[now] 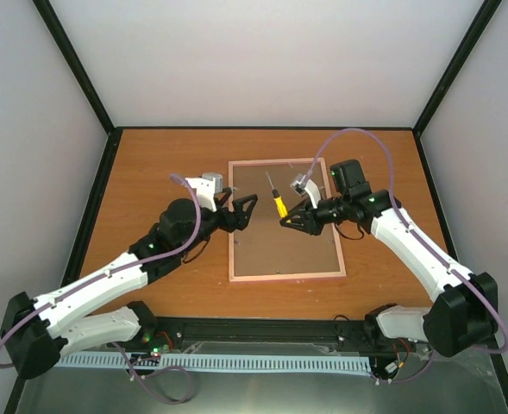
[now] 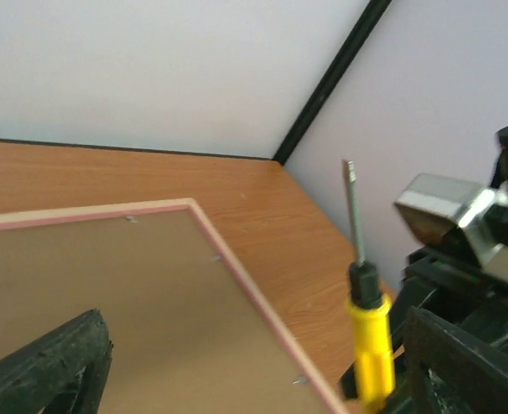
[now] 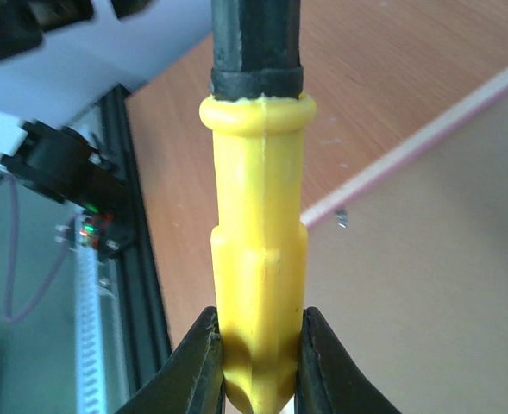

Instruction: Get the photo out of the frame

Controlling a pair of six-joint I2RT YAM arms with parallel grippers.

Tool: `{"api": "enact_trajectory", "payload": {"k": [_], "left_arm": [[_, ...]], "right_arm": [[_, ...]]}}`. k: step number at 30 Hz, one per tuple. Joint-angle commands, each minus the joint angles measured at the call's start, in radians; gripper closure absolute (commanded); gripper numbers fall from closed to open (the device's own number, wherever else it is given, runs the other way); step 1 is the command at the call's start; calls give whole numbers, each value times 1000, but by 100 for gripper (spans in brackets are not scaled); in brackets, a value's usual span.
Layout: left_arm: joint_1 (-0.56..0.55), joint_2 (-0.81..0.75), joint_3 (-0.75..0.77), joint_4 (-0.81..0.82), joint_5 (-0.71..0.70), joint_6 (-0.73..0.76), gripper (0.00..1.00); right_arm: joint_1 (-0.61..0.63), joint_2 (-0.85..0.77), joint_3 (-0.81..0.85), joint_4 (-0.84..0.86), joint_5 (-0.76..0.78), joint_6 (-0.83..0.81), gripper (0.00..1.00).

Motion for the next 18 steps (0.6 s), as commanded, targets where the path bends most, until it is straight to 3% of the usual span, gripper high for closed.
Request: {"api": "enact_trajectory", "payload": {"k": [1, 6, 11, 13, 16, 18], "left_arm": [[-8, -42, 40, -258, -84, 193, 10], [-9, -28, 82, -403, -45, 297, 22], [-32, -83, 75, -413, -24, 480, 33], [-99, -102, 61, -403, -124, 559, 36], [-280, -106, -9, -363, -341, 819, 38], [-370, -94, -41, -358, -390, 951, 40]], "right_arm": [[-18, -54, 0, -122, 161, -144, 97], [-19, -48, 3, -213, 204, -213, 97], [-17, 1, 23, -312, 233, -282, 97], [-16, 16, 26, -352, 255, -323, 97], [-6, 23, 20, -384, 319, -360, 97], [-4, 22, 21, -408, 346, -383, 97]]}}
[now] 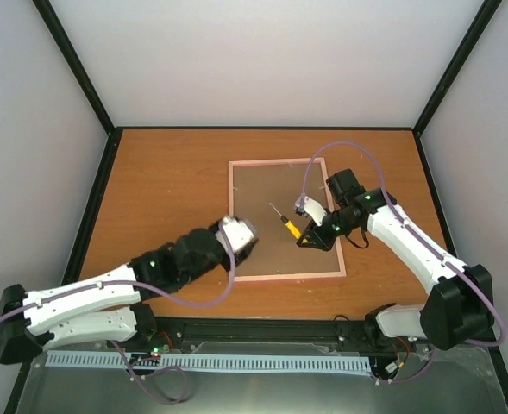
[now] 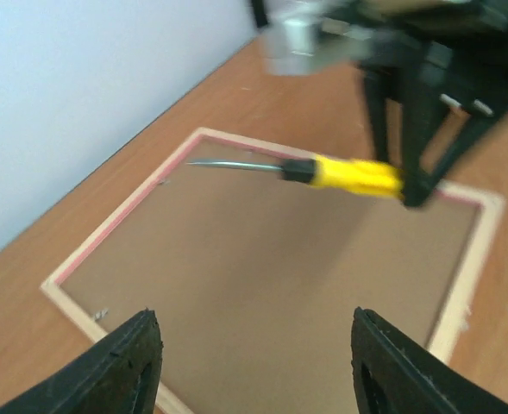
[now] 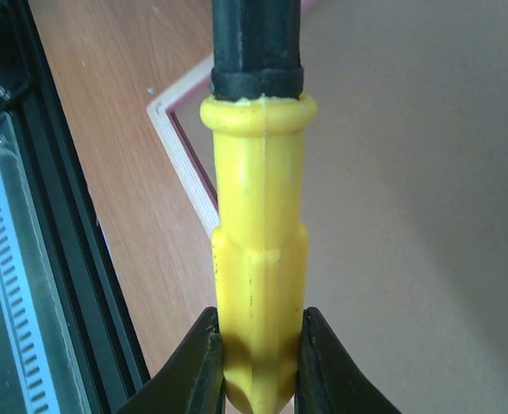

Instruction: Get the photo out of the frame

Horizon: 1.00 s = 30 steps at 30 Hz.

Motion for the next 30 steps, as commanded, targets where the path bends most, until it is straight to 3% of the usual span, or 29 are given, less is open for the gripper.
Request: {"api": "enact_trajectory", "payload": {"k": [1, 10, 13, 17, 22, 30], "left_arm": [[-179, 10, -68, 9, -183, 397, 41], [-338, 36, -87, 160, -151, 705, 44], [-339, 104, -59, 142, -175, 783, 52], [-339, 234, 15, 42, -175, 795, 56], [-343, 360, 63, 29, -260, 791, 57], [-353, 384, 47, 63, -280, 821, 62]], "right_arm": [[11, -2, 22, -93, 86, -96, 97], [105, 47, 45, -232, 168, -188, 97], [159, 70, 56, -265, 196, -186, 97], [215, 83, 84, -287, 194, -166, 97], [275, 100, 97, -321, 216, -148, 97], [308, 112, 103, -331, 228, -127, 97]]}}
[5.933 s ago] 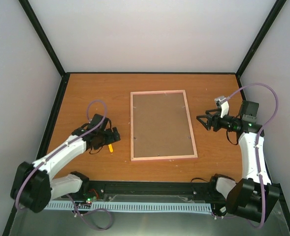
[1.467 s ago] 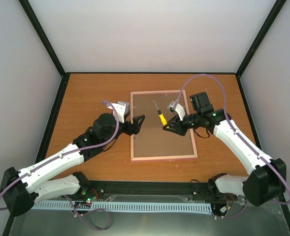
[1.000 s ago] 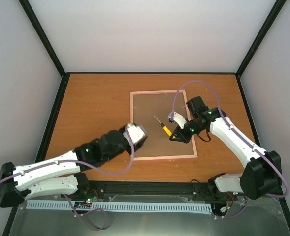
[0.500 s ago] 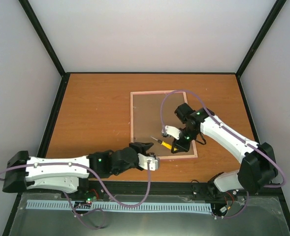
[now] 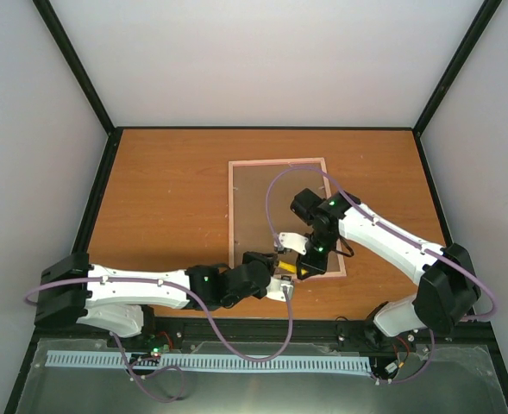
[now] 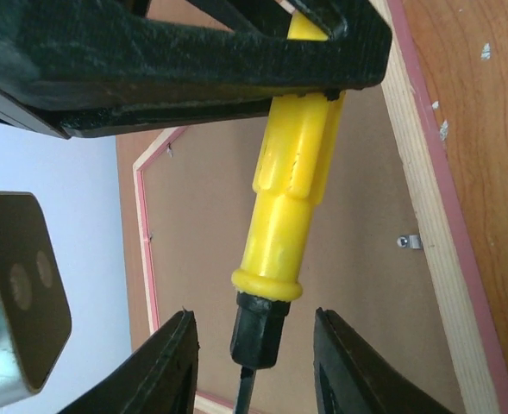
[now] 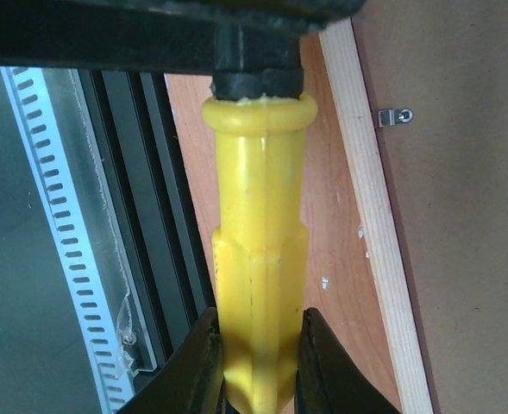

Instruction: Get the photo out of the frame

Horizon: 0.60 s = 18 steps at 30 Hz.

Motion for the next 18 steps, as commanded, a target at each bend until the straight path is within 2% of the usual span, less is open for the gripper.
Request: {"api": "enact_trajectory", "payload": {"k": [1, 6, 10, 14, 15, 18], "left_arm": [[-18, 14, 23, 3, -39, 39, 62], [-18, 39, 17, 23, -75, 55, 62], [-18, 65, 2, 76, -140, 83, 73], [-18, 49, -4, 105, -117, 63, 86], [-18, 41, -5, 112, -105, 51, 89], [-6, 5, -20, 124, -36, -11, 98]], "right_arm": [[18, -5, 27, -19, 1, 14, 97], [22, -14, 26, -22, -10, 20, 97], [24, -28, 17, -18, -28, 20, 97], [24, -43, 11, -19, -35, 20, 93], [24, -49, 11, -20, -36, 19, 88], [24, -97, 18, -27, -76, -6, 63]]}}
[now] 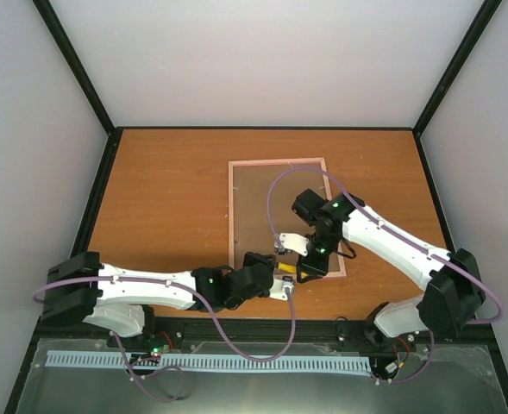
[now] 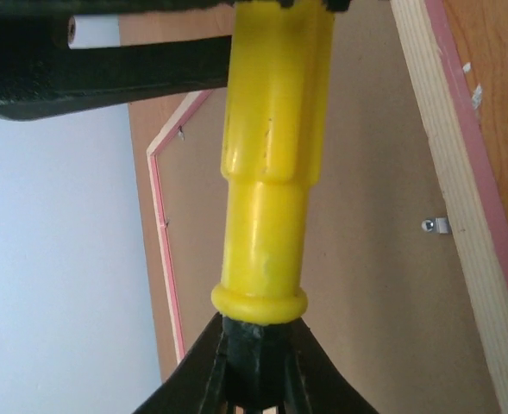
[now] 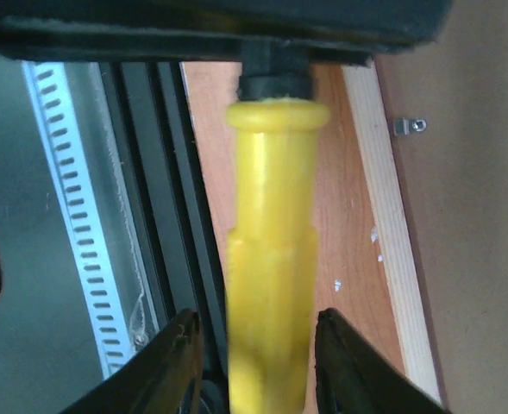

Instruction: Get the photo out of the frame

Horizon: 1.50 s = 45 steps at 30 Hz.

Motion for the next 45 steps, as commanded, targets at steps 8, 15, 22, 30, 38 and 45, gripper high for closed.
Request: {"api": "enact_trajectory", "payload": {"k": [8, 15, 22, 30, 38, 45], "left_arm": [[183, -192, -132, 201, 408, -287, 99], [195, -145, -113, 212, 561, -442, 99], [203, -145, -114, 248, 591, -521, 99], [261, -158, -91, 235, 731, -626, 99], [357, -217, -95, 272, 925, -740, 99], [449, -239, -99, 305, 1106, -803, 99]], "right_arm": [[-22, -179, 35, 65, -134, -22, 38], [-164, -214, 38, 253, -243, 23, 37], [-213, -225, 12, 374, -335, 90, 36], [-213, -250, 42, 321, -423, 41, 36], [-213, -329, 128, 258, -421, -28, 34], [-213, -261, 169, 174, -313, -71, 32]]}}
